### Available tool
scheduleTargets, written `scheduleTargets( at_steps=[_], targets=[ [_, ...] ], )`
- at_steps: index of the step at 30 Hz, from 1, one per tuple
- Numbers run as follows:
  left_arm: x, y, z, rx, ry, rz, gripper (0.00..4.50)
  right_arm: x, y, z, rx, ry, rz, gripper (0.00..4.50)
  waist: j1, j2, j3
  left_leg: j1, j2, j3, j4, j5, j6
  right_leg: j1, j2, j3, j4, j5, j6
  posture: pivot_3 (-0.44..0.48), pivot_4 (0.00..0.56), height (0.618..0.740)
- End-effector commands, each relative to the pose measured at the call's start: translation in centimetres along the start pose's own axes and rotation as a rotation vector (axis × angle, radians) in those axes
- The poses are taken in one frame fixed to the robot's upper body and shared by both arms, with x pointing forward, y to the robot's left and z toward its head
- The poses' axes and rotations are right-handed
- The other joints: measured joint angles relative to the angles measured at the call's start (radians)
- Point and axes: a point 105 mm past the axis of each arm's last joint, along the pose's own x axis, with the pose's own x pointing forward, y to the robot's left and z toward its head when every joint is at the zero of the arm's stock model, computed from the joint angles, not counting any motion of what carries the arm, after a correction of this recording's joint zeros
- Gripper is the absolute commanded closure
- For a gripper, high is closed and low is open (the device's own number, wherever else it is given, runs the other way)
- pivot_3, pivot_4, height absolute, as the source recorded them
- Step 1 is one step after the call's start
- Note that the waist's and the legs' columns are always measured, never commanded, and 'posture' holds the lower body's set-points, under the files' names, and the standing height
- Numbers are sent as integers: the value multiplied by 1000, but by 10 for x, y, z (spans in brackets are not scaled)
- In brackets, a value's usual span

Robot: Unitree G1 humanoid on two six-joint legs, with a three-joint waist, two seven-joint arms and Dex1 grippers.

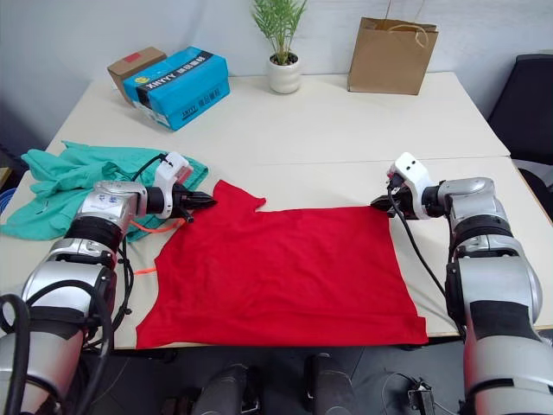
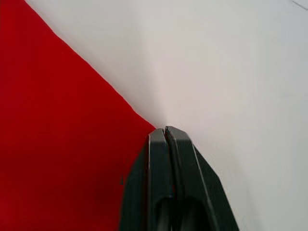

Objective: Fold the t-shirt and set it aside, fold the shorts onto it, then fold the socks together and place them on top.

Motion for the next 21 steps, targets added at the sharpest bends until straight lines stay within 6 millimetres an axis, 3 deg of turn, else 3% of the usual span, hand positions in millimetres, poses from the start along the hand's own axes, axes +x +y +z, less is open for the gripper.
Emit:
scheduleTargets(
  at_steps=[1, 6, 13, 21],
  targets=[
    [-6, 0, 6, 10, -61, -24, 4448, -13, -6, 19, -44, -91, -12, 4500, 0, 0, 0, 0, 0, 0, 0, 0, 0, 0, 0, 0, 0, 0, 0, 0, 150, 740],
    [-11, 2, -1, 13, -63, -22, 4448, -21, -8, 13, -44, -99, -10, 4500, -3, 0, 0, 0, 0, 0, 0, 0, 0, 0, 1, 0, 0, 0, 0, 0, 150, 740],
    [-26, 1, 23, 80, -225, -37, 4448, -37, -11, 9, -66, -143, -14, 4500, -3, 0, 0, 0, 0, 0, 0, 0, 0, 0, 1, 0, 0, 0, 0, 0, 150, 740],
    [-44, -3, 31, 142, -286, -50, 4448, -48, -5, 3, -76, -211, 25, 4500, -5, 0, 0, 0, 1, 0, -1, 0, 0, 0, 1, 0, 0, 0, 0, 0, 150, 740]
  ],
)
